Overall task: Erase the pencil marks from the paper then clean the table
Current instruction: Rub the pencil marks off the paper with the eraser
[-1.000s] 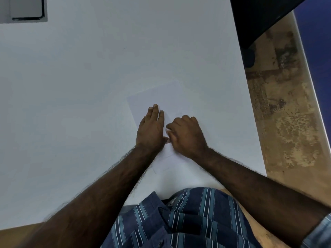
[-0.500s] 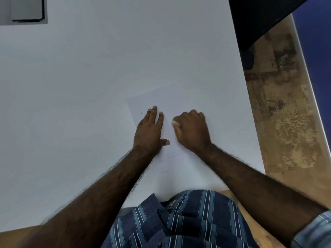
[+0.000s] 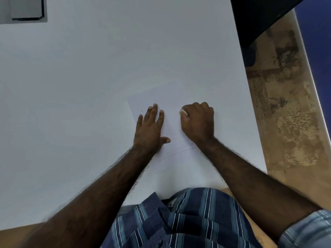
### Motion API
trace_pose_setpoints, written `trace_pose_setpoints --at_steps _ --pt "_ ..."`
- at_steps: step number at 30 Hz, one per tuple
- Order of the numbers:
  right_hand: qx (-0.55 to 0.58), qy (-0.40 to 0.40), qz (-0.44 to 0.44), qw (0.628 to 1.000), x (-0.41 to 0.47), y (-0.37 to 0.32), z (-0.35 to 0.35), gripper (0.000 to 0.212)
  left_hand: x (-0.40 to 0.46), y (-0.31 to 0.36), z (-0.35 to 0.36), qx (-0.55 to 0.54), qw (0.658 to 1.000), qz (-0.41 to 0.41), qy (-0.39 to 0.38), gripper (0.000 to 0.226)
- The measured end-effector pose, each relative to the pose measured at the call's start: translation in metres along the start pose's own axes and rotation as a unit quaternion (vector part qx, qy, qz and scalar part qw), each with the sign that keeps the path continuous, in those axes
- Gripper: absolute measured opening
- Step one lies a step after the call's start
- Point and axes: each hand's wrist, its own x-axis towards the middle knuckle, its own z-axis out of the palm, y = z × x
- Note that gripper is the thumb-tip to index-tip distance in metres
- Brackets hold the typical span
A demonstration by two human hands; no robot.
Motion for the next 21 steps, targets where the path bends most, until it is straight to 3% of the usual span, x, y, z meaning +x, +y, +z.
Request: trace_pose_setpoints --at_steps 2,7,13,19,21 --pt "0.014 0.004 -0.013 1.0 -0.009 -0.011 0.002 0.017 0.0 -0.001 0.001 0.001 1.0 -0.002 -0.004 0.105" --pt "0.014 -0.058 -0.177 0.982 -0.035 -0.023 0.009 0.027 0.002 -0.002 0.004 -0.005 1.0 0.001 0.006 0.104" --pt "0.003 0.014 0.014 1.0 0.011 0.003 0.0 0.016 0.001 -0.001 0.001 0.001 1.0 -0.003 -0.004 0.106" --pt "0.005 -0.063 -0.195 0.979 -0.022 -0.012 0.006 0.019 0.002 -0.003 0.003 -0.002 1.0 0.001 -0.004 0.106" --pt "-0.011 -0.038 -0.164 0.986 -0.009 -0.002 0.003 0.017 0.002 -0.002 0.003 0.0 1.0 -0.002 -0.002 0.105"
